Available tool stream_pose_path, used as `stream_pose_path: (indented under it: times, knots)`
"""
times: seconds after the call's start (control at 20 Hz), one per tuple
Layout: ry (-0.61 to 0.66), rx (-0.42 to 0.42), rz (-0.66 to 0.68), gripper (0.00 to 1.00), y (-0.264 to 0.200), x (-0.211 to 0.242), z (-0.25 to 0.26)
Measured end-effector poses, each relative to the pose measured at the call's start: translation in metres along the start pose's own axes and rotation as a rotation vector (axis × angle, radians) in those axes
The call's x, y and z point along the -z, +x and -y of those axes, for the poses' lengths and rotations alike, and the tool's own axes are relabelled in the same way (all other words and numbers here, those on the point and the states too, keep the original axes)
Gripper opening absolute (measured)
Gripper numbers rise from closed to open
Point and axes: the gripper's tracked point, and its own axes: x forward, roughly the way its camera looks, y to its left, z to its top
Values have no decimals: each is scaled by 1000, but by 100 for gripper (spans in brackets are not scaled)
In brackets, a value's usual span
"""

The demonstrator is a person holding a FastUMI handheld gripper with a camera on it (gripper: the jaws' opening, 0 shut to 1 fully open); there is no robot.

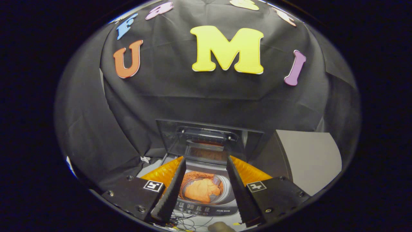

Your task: Put the clothes into the washing machine and then close the washing machine lid.

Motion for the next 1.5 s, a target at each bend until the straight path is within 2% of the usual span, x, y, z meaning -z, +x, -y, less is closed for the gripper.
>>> stream_pose_path:
  times: [0.4,0.55,0.95,1.5]
  knots:
    - [29,-10,90,82,-19,-69,-3]
    - [37,-12,99,94,-8,-91,-2]
    - [41,-8,64,95,54,-123,6]
    - [139,-38,-87,95,147,-111,1]
